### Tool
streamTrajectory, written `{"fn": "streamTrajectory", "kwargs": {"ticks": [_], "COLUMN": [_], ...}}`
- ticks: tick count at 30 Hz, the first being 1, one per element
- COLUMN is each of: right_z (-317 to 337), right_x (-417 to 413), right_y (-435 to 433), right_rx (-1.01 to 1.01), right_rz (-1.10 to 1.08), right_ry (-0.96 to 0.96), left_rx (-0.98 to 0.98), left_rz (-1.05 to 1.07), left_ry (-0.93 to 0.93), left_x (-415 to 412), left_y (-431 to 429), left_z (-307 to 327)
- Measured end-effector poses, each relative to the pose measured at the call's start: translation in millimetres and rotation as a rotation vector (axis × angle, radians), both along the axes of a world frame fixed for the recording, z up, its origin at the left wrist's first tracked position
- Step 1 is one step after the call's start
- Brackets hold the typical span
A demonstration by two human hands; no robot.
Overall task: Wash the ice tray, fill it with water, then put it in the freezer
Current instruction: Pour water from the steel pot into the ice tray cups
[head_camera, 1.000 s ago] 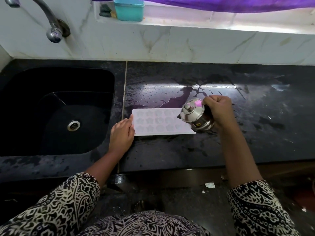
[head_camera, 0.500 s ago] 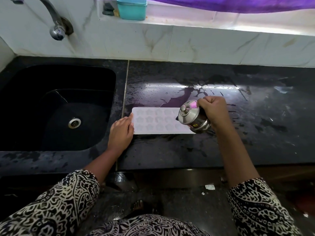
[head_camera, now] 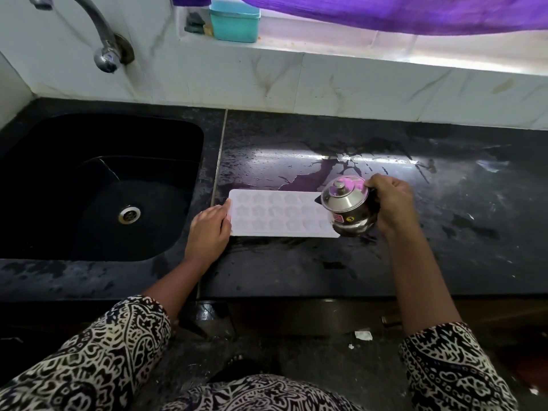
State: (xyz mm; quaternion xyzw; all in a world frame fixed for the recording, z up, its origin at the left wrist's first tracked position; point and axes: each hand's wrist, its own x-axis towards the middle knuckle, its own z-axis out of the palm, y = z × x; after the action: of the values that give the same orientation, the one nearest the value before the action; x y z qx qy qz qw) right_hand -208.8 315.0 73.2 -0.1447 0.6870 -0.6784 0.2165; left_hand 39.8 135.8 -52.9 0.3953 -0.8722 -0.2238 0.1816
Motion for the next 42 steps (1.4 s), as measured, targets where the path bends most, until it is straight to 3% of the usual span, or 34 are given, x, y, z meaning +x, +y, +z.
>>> {"fn": "streamTrajectory", "kwargs": {"ticks": [16, 42], "right_z": [8.7, 13.1], "right_x": [-2.0, 0.8], "right_y": [-4.0, 1.5], "right_rx": [0.316, 0.293], "right_rz": [0.1, 0.111], "right_ry": [0.48, 0.48], "left_rx": [-0.005, -0.022], "left_rz": [-0.004, -0.004], "left_ry": [-0.004, -0.019], "left_x": [0.4, -0.1], "left_y": [-0.8, -3.1], "left_z": [-1.9, -6.4]}}
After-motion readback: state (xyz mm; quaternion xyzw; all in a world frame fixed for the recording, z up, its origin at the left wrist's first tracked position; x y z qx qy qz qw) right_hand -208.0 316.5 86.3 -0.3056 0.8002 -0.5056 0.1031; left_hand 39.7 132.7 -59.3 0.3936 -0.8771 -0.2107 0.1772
